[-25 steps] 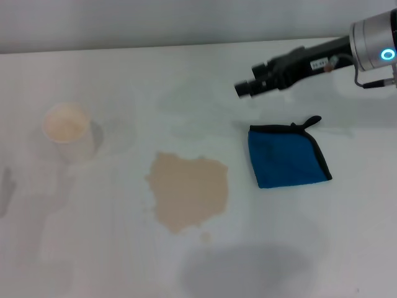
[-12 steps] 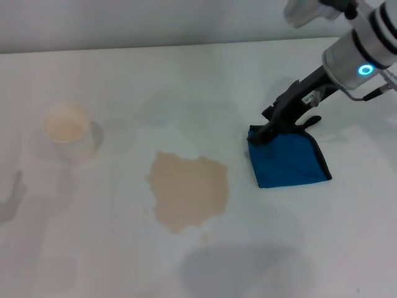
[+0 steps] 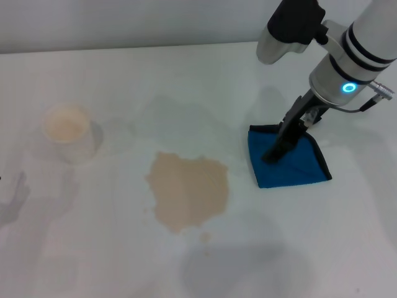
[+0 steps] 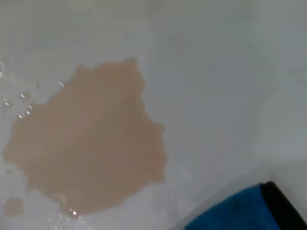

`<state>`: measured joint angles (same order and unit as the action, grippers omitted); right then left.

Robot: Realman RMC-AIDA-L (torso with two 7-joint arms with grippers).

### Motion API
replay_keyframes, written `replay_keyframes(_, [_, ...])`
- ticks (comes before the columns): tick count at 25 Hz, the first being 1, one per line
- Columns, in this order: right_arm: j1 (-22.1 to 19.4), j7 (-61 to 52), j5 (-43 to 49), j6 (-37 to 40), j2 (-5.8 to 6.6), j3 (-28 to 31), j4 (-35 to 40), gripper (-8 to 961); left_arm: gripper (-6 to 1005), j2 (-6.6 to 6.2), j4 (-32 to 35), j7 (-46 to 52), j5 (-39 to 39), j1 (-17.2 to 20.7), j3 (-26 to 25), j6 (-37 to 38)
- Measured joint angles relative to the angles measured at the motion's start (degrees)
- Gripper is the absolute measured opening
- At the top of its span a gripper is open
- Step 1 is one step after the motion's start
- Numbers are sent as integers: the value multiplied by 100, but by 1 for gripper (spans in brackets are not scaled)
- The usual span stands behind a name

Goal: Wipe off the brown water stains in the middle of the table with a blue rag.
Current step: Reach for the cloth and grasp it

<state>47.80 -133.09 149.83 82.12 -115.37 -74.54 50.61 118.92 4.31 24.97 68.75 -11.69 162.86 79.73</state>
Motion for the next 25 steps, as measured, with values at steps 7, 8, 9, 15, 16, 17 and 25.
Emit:
replay_keyframes(7, [-39, -13, 121, -210, 0, -58, -138, 827, 888, 0, -1, 12, -2, 14, 0, -1])
replay_keyframes(8, [-37, -12, 163, -245, 0, -65, -205, 827, 888, 0, -1, 13, -2, 10, 0, -2])
replay_keyframes(9, [-21, -11, 232, -301, -1, -96, -351, 827, 888, 0, -2, 14, -2, 5, 0, -2])
replay_keyframes(15, [-30, -7, 303, -439, -9, -214, -540, 827, 888, 0, 0, 17, -2, -6, 0, -2])
replay_keyframes(16, [-38, -7, 304, -466, -10, -217, -543, 827, 887, 0, 0, 17, -2, -6, 0, -2])
replay_keyframes(17, [-45, -7, 304, -501, -12, -222, -546, 827, 887, 0, 0, 17, -2, -6, 0, -2])
replay_keyframes(25, [-30, -4, 301, -841, -38, -466, -801, 828, 887, 3, 19, 17, -2, -29, 0, -1])
